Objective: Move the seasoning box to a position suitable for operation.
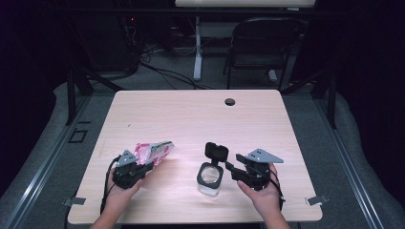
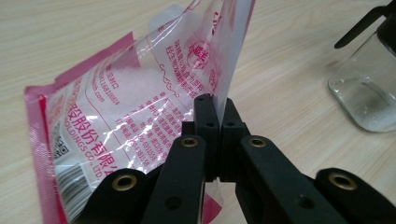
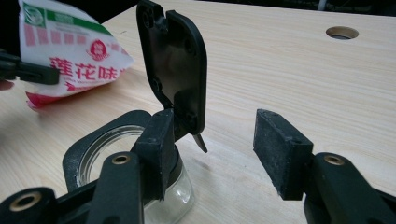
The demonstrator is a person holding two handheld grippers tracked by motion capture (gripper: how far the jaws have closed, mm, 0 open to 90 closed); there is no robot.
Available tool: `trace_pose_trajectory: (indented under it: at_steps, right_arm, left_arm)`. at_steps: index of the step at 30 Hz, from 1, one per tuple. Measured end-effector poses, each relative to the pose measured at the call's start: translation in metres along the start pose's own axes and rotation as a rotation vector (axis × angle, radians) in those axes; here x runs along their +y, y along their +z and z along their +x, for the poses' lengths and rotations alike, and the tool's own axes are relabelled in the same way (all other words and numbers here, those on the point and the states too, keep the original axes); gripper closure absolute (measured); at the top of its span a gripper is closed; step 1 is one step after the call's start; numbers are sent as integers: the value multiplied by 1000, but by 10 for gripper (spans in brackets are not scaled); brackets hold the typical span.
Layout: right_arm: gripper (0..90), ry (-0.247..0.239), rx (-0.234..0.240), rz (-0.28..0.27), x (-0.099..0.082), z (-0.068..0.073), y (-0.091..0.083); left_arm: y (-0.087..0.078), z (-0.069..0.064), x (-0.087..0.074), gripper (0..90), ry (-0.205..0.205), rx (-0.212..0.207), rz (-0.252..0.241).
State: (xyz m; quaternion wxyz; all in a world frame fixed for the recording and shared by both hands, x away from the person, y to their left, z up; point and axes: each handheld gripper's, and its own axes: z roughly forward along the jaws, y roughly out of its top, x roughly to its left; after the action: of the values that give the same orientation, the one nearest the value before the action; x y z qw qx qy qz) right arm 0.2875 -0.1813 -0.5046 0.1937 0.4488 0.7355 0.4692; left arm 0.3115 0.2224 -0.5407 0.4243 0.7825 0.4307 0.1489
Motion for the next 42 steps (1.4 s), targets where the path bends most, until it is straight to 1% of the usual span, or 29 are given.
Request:
trace_pose_trajectory:
  at_steps: [2,3,4,6,7,9,10,11,15,16,17,18,22,24,25,26,27,28,29,30,31,32,33,34,37,38,39,40,42]
  right_arm:
    - [483,4,4,5,0,-1,0]
    - [484,5,6,9,0,-1,0]
    - [484,4,4,9,0,-1,0]
    - [486,3,-1,9,0,-1,0]
    - [486,4,1,8,0,-1,0]
    - [489,-2,-5,3,0,-1,0]
    - [490,0,-4,3,0,-1,0]
    - [490,2,-4,2,0,-1,-1]
    - [492,3,-3,-1,0,-1,-1]
    - [494,-1,-6,-2,0,-1,-2]
    - [494,-1,-6,-2,0,-1,-2]
    - [496,-4,-8,-5,0,-1,-2]
    - [498,-8,-9,-7,0,-1,-2]
    - [499,1,-8,-4,0,-2,-1]
    - [499,1,-8,-4,0,-2,-1]
    - [500,0,-15,-1,-1,-2,-1]
    - [500,0,-16,0,-1,-2,-1]
    - [500,0,-15,-1,-1,-2,-1]
    - [500,0,-15,-1,-1,-2,-1]
    - [501,0,-16,-2,-1,-3,0]
    - [502,0,-15,-3,-1,-3,0]
    - [501,0,-17,-4,0,-3,0]
    - [501,-1,-17,-3,0,-3,0]
    - [501,1,-16,-3,-1,-3,0]
    - [500,5,-19,-5,-1,-4,0]
    - [499,3,-19,-4,-1,-4,0]
    - [499,3,-19,-4,-1,-4,0]
    - [498,7,-17,-9,-1,-4,0]
    - [489,5,-23,-12,0,-4,-1]
  left_arm:
    - [-3,1,1,900,-3,2,-7]
    - [-8,3,2,900,-3,13,-27]
    - [-8,3,2,900,-3,13,-27]
    - [-15,8,5,900,-15,26,-44]
    - [-18,9,6,900,-15,29,-43]
    - [-20,11,6,900,-15,37,-51]
    - [-23,13,8,900,-23,47,-62]
    - [-25,14,9,900,-20,51,-67]
    - [-30,17,13,900,-25,58,-76]
    - [-33,19,15,900,-24,64,-91]
    - [-33,19,15,900,-24,64,-91]
    - [-35,20,17,900,-32,70,-101]
    - [-40,23,19,900,-41,83,-112]
    - [-46,27,23,900,-44,98,-132]
    - [-46,27,23,900,-44,98,-132]
    - [-51,30,27,900,-38,116,-144]
    - [-51,30,27,900,-38,116,-144]
    - [-57,33,31,900,-32,134,-148]
    - [-57,33,31,900,-32,134,-148]
    - [-62,36,35,900,-35,150,-163]
    - [-62,36,35,900,-35,150,-163]
    - [-68,38,39,900,-26,166,-168]
    - [-68,38,39,900,-26,166,-168]
    - [-72,38,43,900,-13,177,-173]
    - [-76,35,46,900,-2,178,-181]
    - [-78,31,49,900,6,173,-190]
    - [-78,31,49,900,6,173,-190]
    - [-79,26,51,900,12,166,-198]
    - [-78,21,53,900,17,153,-199]
